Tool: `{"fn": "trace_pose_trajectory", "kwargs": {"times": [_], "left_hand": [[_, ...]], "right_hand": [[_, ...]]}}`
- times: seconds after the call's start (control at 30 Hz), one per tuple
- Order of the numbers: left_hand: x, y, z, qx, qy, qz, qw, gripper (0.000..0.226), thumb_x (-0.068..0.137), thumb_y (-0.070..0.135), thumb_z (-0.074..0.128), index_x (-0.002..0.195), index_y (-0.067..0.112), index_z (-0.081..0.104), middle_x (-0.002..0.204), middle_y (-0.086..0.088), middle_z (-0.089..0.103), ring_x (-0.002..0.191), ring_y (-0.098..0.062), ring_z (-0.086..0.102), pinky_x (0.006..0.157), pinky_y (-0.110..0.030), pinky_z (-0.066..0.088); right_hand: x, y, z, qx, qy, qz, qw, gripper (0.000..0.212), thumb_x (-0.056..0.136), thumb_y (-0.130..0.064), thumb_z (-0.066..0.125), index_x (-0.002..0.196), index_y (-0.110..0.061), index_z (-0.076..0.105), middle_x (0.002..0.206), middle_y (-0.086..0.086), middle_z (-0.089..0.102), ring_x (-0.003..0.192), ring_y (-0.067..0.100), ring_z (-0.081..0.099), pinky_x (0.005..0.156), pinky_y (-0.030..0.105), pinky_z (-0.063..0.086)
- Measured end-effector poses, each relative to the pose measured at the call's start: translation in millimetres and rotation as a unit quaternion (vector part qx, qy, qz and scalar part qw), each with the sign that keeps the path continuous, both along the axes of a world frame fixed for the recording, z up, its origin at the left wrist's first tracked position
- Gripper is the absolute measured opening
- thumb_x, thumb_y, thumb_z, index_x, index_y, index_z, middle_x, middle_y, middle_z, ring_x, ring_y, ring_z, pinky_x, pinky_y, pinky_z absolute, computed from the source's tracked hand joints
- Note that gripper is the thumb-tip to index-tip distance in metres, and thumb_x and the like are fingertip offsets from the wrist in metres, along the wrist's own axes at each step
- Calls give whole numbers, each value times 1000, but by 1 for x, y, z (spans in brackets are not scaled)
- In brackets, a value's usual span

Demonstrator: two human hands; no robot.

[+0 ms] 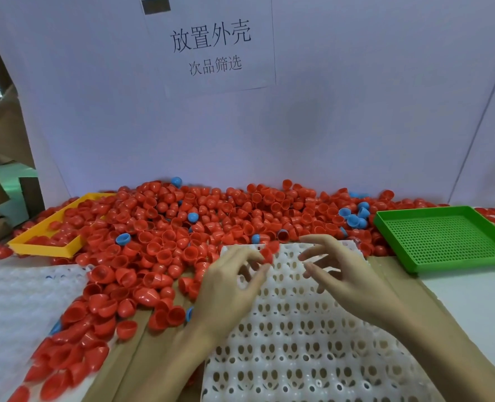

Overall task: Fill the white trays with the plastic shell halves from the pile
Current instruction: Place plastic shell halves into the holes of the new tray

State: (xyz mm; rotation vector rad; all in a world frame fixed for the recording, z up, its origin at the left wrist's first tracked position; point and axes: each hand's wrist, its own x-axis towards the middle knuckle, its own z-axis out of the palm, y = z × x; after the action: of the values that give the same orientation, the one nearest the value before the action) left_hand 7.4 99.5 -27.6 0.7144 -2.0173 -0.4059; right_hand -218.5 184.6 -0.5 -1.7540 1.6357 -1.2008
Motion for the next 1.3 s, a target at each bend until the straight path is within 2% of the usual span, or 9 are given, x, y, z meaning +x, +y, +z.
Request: {"fn": "trace_pose_trajectory", "kwargs": {"times": [0.13,0.3,0.57,0.7,0.9,1.03,1.1,1.2,1.3], "left_hand": [[19,-26,2,-30,-14,136,990,6,92,25,79,96,24,75,89,19,66,75,-5,64,72,-28,57],[22,-46,-9,-4,-100,174,980,18,95,26,76,110,16,79,96,12,66,77,-6,59,85,-43,57],[28,-52,-17,1,-119,159,980,20,98,31,72,112,18,77,107,10,54,101,-11,56,92,-33,53],[27,-44,-13,16,-126,114,985,35,102,48,55,120,23,72,118,16,52,114,-4,51,100,-27,48],[17,-31,-16,28,-270,-4,963,68,98,80,28,150,39,45,151,27,30,143,7,19,117,-22,17],[13,-31,-16,28,-271,-33,962,66,97,77,34,144,36,56,144,28,47,134,12,33,117,-19,26],[13,-33,-17,32,-268,-35,962,61,99,72,39,143,35,58,142,27,51,131,11,38,116,-19,26],[13,-34,-19,40,-258,-37,965,55,100,69,44,141,35,60,137,29,53,125,14,38,109,-12,25],[13,-33,-18,47,-255,-38,965,54,100,69,45,140,36,60,134,30,51,119,18,33,104,-7,22]], "right_hand": [[-7,0,-5,58,95,-2,994,37,104,-29,60,140,-37,52,120,-16,62,101,-6,64,85,23,59],[-6,-1,-10,69,128,14,989,35,106,-32,57,140,-38,52,118,-19,61,104,-11,60,85,13,53],[-10,-2,-12,73,122,16,990,30,105,-34,57,135,-39,56,116,-17,64,106,-10,61,87,14,53],[-11,-2,-9,81,121,16,989,26,105,-31,59,128,-42,60,115,-18,66,103,-9,63,87,16,55],[-21,-11,2,62,25,-1,998,20,104,-19,60,119,-28,70,114,-9,72,95,6,74,76,30,63],[-43,-45,4,12,153,-126,980,31,103,-6,56,128,-21,67,125,-5,70,106,4,67,86,19,54],[-54,-62,4,21,230,-171,958,54,100,6,50,147,-20,53,138,4,63,120,17,63,97,26,51],[-66,-78,0,48,331,-190,923,84,94,12,55,162,-32,33,149,4,53,128,23,58,93,39,58],[-79,-91,-4,62,409,-181,892,51,101,-10,64,148,-27,56,143,0,59,136,20,48,100,40,53]]}}
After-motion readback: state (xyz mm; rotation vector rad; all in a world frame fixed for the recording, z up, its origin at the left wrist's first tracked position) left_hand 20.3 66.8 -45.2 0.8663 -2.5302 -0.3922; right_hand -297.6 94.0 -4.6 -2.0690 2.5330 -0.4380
